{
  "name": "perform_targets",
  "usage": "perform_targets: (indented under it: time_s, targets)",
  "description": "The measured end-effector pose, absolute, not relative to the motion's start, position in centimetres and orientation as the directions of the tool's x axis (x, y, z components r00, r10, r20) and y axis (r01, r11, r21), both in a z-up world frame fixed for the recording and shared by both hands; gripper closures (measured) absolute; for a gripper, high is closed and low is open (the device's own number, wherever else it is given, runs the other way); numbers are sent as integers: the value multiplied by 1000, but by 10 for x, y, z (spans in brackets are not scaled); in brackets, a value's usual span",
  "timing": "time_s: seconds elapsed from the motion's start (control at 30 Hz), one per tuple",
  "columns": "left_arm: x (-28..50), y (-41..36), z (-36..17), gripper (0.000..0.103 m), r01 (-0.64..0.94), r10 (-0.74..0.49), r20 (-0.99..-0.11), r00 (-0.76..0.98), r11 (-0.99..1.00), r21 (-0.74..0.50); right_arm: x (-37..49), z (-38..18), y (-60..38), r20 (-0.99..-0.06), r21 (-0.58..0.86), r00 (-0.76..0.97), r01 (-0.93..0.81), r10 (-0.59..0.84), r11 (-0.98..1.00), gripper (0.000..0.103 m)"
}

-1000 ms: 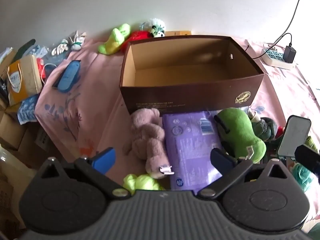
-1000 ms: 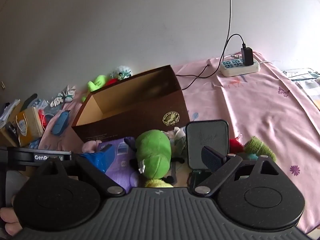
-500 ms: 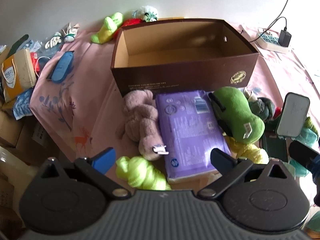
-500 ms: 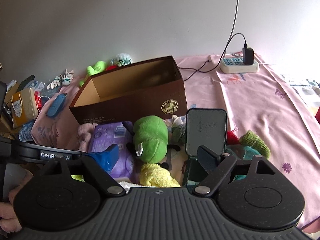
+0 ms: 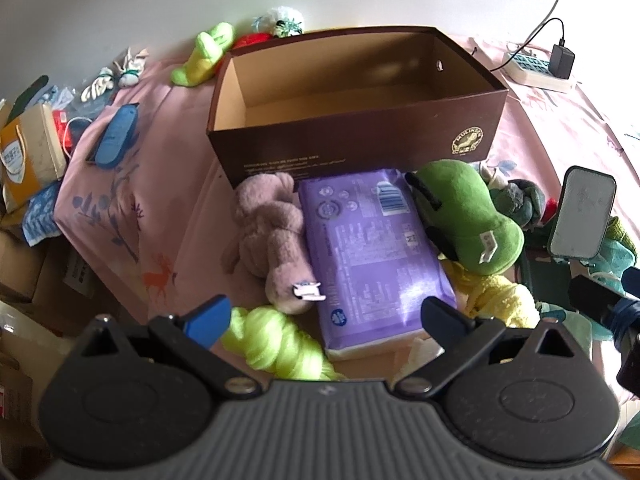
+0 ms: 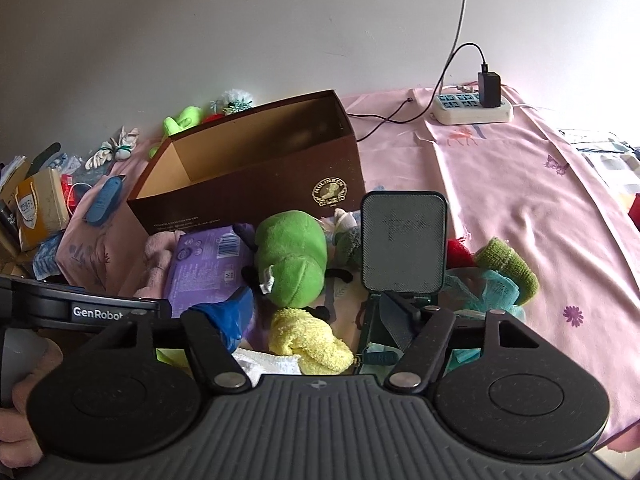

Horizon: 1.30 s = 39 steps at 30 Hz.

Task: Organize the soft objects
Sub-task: 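Lower the left tool toward the white mesh puff in the pile, then grasp the white mesh puff with left tool while right tool grasps yellow plush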

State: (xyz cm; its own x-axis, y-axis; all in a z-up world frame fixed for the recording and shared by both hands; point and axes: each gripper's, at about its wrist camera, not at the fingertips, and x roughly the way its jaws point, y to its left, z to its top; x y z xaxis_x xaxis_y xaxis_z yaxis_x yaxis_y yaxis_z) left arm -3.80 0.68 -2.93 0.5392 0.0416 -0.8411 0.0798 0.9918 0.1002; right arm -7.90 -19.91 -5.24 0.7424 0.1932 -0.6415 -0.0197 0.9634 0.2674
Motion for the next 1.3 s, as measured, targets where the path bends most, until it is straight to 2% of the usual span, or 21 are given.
perform_targets:
  time_s: [0.2,0.33,0.47,0.63,0.9,1.13,1.3]
  targets:
    - [-37,4,-32,3,99,33,-842,538,990,102,-78,-56,-203,-652,276,734,-3,190,961,50]
    - [-41,13,-30,3,129,-15,-833,554,989,68,-78,-57,-212,-658,307,721,-8,218,952,50]
    - [-50,36,-29,3,172,-128,-824,552,984,-37,-79,-60,-223,-667,328,708,-2,233,945,50]
    - [-69,51,-32,3,274,-246,-814,526,955,-112,-79,-67,-234,-686,378,662,-31,302,925,50]
    - [-94,24,-49,3,466,-443,-811,382,850,-245,-80,-83,-233,-732,371,585,-86,349,924,50]
    - [-92,-2,-72,3,491,-428,-843,326,839,-236,-68,-91,-236,-722,382,578,-125,380,916,50]
    - [-78,-13,-92,3,406,-317,-891,324,898,-172,-44,-95,-229,-705,396,559,-201,437,896,50]
